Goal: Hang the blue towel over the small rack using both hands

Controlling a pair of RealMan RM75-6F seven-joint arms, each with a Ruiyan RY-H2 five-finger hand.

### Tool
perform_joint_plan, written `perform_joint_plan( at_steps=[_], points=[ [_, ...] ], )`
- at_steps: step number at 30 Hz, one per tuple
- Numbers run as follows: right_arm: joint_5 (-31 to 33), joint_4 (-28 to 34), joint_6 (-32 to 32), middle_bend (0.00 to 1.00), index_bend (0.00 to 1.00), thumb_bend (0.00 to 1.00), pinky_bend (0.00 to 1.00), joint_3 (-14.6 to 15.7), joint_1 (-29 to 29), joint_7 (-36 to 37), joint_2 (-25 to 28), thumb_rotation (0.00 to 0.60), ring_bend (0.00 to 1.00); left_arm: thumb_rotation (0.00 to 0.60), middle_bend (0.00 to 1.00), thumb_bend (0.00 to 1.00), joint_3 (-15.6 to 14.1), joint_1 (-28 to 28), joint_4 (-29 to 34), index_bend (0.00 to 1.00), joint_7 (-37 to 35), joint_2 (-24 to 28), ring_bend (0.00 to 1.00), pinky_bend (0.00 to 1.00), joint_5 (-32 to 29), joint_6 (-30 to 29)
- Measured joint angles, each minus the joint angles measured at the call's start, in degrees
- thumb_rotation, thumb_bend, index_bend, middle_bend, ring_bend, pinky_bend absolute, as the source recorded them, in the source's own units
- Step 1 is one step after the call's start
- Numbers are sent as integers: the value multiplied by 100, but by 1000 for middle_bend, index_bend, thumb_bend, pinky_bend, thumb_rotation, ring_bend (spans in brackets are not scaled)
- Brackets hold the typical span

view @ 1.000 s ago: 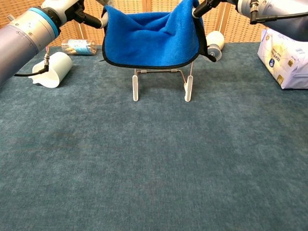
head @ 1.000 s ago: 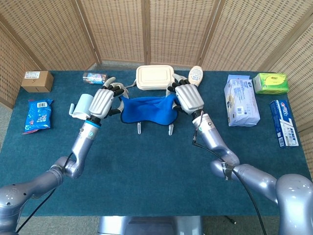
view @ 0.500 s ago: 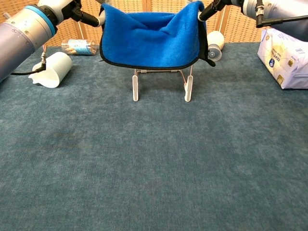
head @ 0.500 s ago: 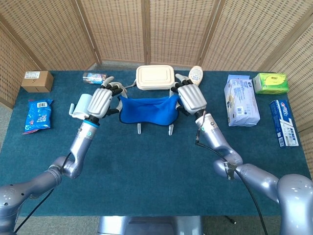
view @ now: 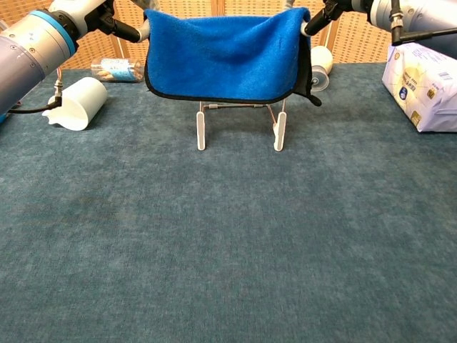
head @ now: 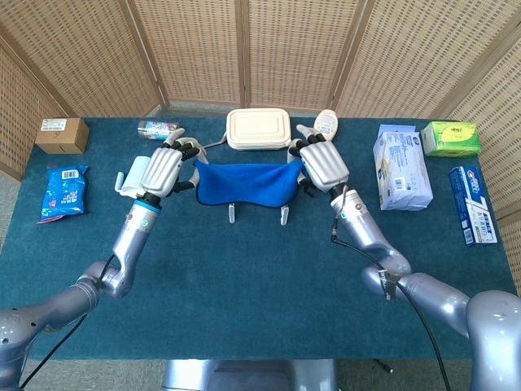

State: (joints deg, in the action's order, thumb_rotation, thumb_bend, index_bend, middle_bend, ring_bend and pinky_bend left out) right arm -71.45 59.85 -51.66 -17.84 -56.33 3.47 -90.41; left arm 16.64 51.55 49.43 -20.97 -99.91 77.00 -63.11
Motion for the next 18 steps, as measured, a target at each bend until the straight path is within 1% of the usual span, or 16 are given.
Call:
perform_joint_plan(
  at_steps=[18],
  points=[
    [-43, -76, -1, 371, 796, 498, 170, 72, 64, -40, 3, 600, 94, 600, 422, 585, -31, -102, 6, 811, -23, 1, 283, 97, -20, 5]
  ],
)
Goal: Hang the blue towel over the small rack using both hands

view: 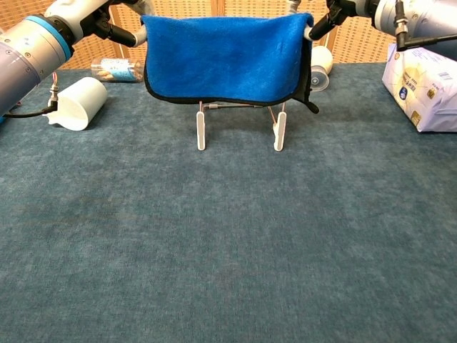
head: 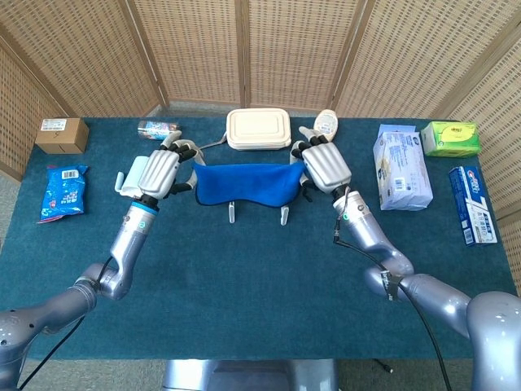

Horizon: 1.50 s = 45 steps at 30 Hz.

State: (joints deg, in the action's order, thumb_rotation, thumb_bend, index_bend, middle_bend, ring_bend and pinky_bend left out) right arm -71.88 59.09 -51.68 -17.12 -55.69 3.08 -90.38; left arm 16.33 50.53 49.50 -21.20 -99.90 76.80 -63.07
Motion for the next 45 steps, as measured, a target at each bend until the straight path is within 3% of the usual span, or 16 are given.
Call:
perform_joint_plan(
  at_steps=[45],
  points=[
    [10, -299, 74, 371, 782, 500, 170, 42, 146, 134, 22, 600, 93, 600, 422, 584, 23, 95, -193, 810, -42, -212, 283, 97, 23, 68]
  ],
)
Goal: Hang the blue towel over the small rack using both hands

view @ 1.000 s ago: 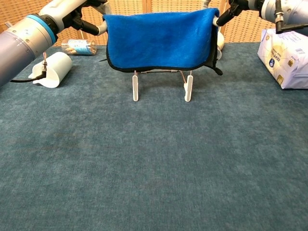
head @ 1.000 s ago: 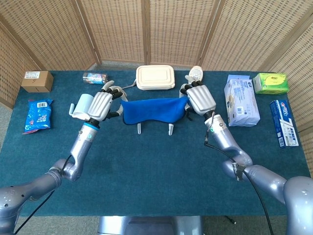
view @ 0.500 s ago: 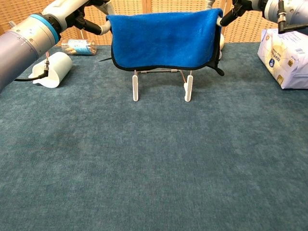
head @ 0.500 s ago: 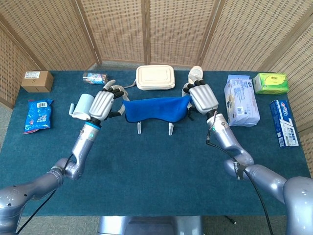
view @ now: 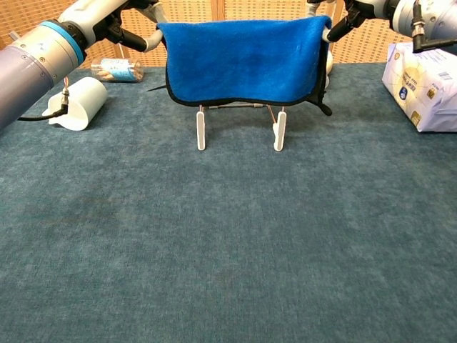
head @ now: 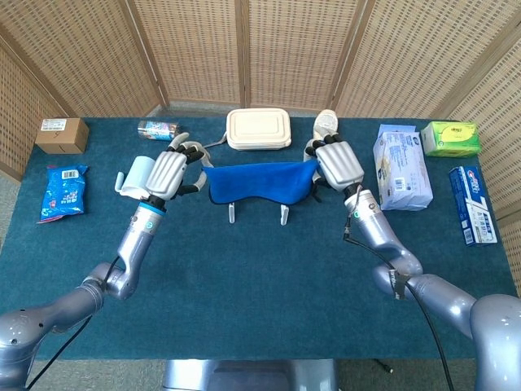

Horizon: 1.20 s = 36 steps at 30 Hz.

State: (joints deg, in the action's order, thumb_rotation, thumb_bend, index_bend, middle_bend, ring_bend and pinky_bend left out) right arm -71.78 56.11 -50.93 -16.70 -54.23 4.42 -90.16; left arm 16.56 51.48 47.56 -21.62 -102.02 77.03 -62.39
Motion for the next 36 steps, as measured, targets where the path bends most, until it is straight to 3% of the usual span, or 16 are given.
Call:
perform_joint_plan(
  at_steps=[36],
  points=[
    [-11, -18, -57, 370, 775, 500, 170, -10, 126, 86, 96, 600, 90, 600, 422, 584, 40, 123, 43, 811, 64, -88, 283, 95, 22, 27]
  ],
)
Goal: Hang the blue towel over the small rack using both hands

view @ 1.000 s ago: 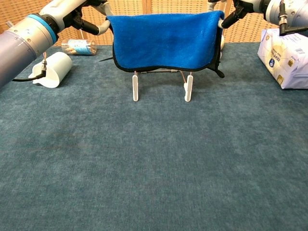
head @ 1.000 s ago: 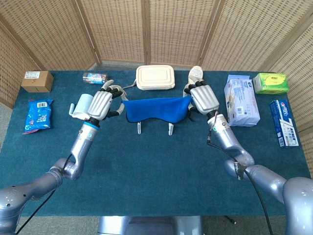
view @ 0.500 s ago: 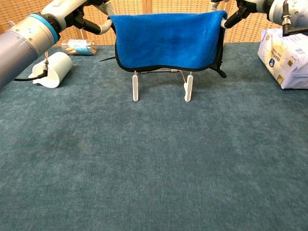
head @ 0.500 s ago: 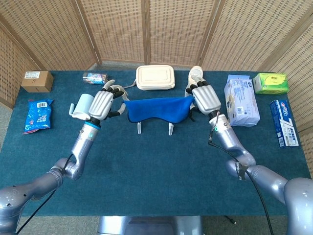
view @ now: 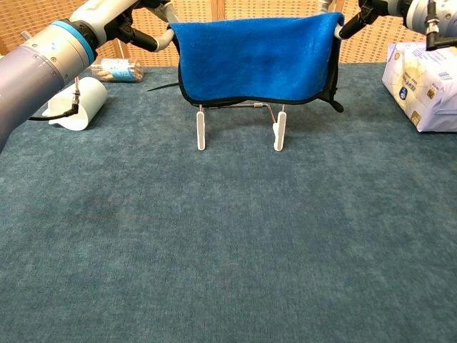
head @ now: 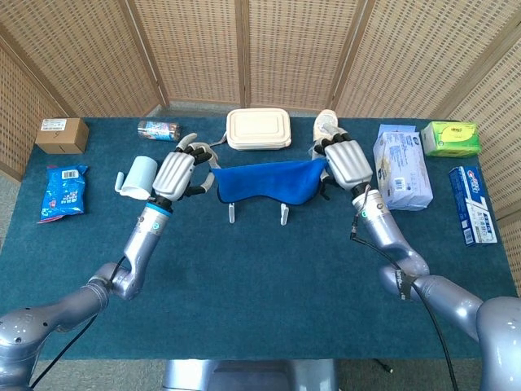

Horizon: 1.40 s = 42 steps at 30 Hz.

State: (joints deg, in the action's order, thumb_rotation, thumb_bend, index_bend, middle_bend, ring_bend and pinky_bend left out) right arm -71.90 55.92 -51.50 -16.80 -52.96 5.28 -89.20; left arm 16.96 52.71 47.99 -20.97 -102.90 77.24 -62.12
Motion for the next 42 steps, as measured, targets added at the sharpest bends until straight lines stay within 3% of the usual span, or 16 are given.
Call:
perform_joint_plan(
  at_steps=[42],
  points=[
    [-19, -156, 8, 370, 764, 502, 170, 26, 97, 152, -29, 600, 85, 600, 422, 583, 0, 118, -58, 811, 49, -124, 282, 95, 0, 66]
  ],
)
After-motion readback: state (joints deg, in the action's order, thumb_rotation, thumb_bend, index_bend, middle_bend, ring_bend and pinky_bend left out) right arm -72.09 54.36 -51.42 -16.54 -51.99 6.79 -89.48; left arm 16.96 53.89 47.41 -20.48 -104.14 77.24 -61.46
